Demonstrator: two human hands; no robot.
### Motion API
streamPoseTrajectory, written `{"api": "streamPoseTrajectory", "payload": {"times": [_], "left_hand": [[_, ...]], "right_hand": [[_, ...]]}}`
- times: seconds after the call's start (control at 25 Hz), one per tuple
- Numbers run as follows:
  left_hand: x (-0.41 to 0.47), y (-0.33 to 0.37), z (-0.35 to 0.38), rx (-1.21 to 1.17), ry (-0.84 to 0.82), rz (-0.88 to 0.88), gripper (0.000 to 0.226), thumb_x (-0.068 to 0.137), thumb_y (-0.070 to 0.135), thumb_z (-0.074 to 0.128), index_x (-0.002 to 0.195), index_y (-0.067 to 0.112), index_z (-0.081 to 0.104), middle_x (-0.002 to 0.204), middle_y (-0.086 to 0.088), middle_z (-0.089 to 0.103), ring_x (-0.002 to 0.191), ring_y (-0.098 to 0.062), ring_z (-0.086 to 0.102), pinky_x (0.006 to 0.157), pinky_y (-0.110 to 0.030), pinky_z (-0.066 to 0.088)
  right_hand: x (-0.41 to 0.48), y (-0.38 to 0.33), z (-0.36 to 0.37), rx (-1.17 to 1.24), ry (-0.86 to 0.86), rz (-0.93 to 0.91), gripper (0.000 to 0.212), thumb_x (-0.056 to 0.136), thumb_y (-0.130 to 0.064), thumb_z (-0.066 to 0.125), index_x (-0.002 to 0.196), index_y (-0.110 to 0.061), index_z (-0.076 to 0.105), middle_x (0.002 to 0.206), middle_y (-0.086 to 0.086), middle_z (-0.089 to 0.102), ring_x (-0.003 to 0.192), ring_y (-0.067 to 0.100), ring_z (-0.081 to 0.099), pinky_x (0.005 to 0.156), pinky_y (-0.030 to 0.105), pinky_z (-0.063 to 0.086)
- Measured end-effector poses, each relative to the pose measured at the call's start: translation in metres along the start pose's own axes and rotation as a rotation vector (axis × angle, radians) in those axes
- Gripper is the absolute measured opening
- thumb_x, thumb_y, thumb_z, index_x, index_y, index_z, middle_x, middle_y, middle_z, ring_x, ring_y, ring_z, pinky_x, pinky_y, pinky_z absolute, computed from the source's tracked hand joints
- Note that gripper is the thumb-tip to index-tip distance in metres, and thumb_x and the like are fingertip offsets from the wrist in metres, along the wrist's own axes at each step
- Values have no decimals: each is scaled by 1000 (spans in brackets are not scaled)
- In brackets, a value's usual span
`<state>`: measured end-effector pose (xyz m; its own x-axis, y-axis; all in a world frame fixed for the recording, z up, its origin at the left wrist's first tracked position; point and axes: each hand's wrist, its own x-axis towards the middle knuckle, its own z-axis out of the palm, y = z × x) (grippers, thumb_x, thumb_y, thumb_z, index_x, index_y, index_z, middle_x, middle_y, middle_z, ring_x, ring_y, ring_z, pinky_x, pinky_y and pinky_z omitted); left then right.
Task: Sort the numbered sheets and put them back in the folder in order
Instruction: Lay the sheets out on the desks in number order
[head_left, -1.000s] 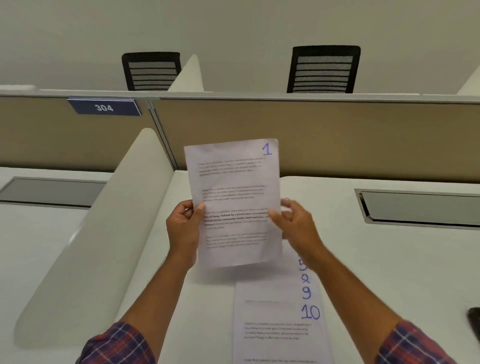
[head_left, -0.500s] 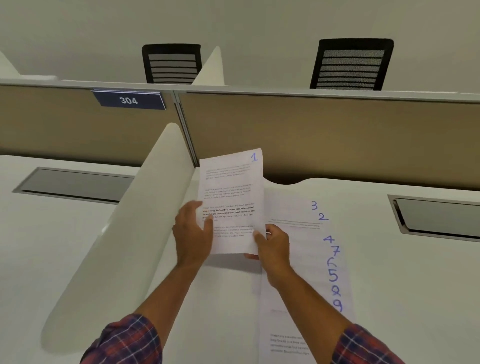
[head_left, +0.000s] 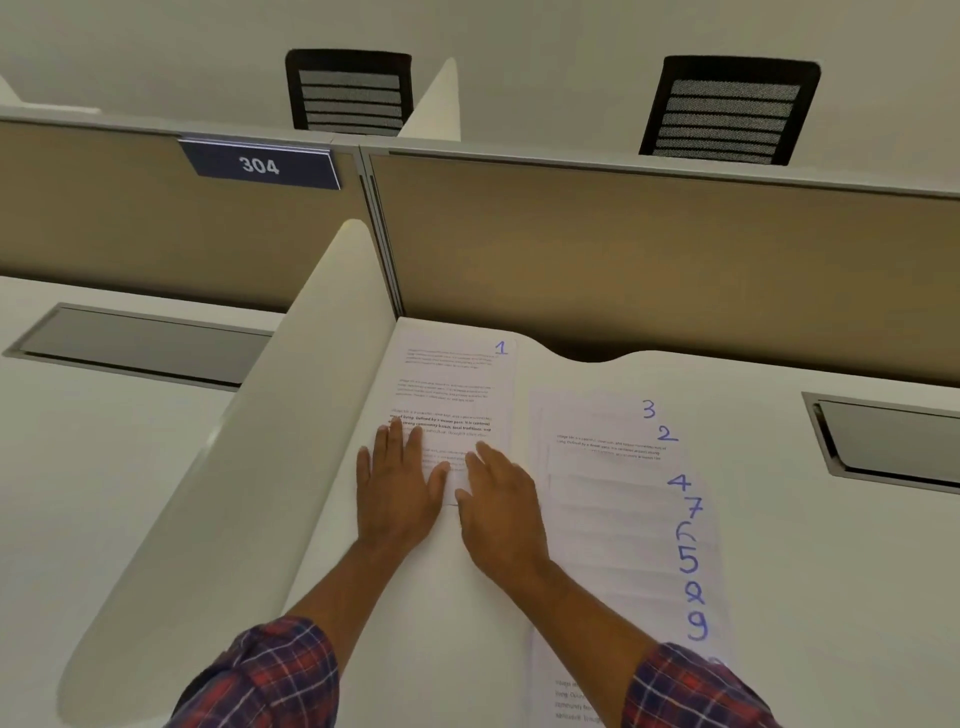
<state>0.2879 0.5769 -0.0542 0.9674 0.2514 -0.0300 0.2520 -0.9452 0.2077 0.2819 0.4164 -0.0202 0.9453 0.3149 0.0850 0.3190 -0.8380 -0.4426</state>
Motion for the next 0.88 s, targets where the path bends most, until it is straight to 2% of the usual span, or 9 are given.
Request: {"api": "streamPoseTrajectory", "payload": {"times": [0.12,0.2,0.28,0.44,0.64,0.76,0.88], "left_hand": [[8,-9,-2,9,-32,-3,80,99,61,12,166,16,18,174,-11,10,161,-29,5,129,-49,1],[13,-13,-3,12,-35,-11,79,99,57,9,166,16,15,174,-11,7,161,-29,3,130,-50,-1],[15,-15,-3,13,-41,-6,78,99,56,6,167,17,12,174,-11,4,161,-29,0,129,-49,-5],[15,-17,1,6,-35,-2,77,100,55,6,167,16,11,174,-11,3,161,-29,-1,126,-46,-10],[16,-19,1,-2,-23,-1,76,101,54,12,166,15,20,173,-13,12,161,-31,7,129,-51,0],[18,-17,-4,-16,-13,2,75,100,54,18,163,14,28,171,-15,19,160,-33,14,129,-53,6],[21,-7,-7,-41,80,36,72,101,54,25,159,13,36,169,-17,27,158,-36,20,128,-55,6]], "right_hand": [[1,1,4,-78,-290,-73,62,112,-38,38,164,-9,23,173,12,18,160,29,14,129,44,9],[1,-2,4,-110,-331,-92,66,112,-42,34,166,-11,13,175,10,5,162,28,2,129,43,1],[3,-4,5,-120,-366,-83,69,111,-46,33,166,-12,9,175,8,-1,162,26,-3,129,43,-1],[6,-4,4,-152,-391,-82,72,110,-49,33,166,-13,8,175,7,-1,162,26,-3,129,44,0],[6,-1,-4,-91,-391,-94,71,110,-48,36,166,-13,10,175,6,2,162,23,0,129,42,4],[7,6,-16,20,-328,-58,70,109,-48,39,166,-16,14,175,3,5,161,21,5,129,39,9],[10,27,-35,93,-235,45,67,109,-49,43,165,-20,21,174,0,14,160,19,14,127,38,15]]}}
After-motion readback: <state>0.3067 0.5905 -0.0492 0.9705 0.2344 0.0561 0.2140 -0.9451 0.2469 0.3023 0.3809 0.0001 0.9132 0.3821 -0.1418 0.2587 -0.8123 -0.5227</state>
